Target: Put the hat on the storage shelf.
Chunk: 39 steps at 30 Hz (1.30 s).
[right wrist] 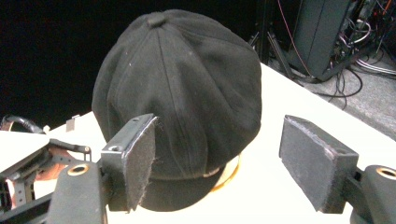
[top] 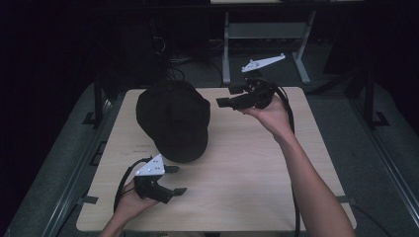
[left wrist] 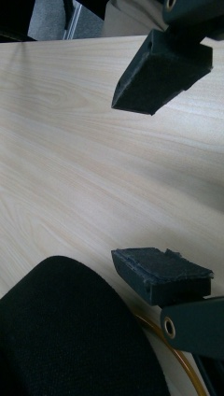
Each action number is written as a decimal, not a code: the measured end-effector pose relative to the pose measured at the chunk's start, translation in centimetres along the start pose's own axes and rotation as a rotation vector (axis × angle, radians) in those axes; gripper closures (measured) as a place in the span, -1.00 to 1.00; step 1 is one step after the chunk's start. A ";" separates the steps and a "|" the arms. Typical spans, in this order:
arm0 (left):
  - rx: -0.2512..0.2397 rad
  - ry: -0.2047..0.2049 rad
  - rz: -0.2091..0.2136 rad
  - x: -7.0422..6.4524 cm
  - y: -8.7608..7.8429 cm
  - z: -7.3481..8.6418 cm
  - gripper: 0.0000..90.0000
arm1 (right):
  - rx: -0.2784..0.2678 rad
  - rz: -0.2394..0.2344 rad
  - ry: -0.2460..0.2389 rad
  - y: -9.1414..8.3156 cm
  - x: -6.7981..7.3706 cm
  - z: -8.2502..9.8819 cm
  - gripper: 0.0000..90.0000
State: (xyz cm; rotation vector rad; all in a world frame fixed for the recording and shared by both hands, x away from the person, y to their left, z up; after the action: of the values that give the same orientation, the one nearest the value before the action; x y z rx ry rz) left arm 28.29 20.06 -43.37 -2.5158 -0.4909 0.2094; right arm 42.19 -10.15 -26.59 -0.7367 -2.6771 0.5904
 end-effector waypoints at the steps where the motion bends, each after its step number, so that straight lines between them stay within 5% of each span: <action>1: -0.001 -0.001 -0.004 0.0 0.0 0.0 -0.50 | -0.003 0.005 0.000 -0.2 -0.1 0.1 -0.41; 39: 0.011 -0.005 -0.024 0.2 -0.2 0.0 -0.55 | 0.012 0.035 0.129 -5.4 -2.7 9.2 -0.42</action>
State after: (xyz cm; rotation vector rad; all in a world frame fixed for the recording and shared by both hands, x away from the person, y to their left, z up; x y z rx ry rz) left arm 28.37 20.29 -43.31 -2.4981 -0.5208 0.2083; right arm 38.59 -18.64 -32.61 -0.7921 -2.5453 0.5474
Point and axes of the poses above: each handheld gripper's, and its own axes: y roughly forward along the jaws, z roughly out of its underside, x roughly to its left, the point moved 2 cm from there along y, roughly forward along the jaws, and after that the axes turned 2 degrees about -x, right-handed, at the moved point
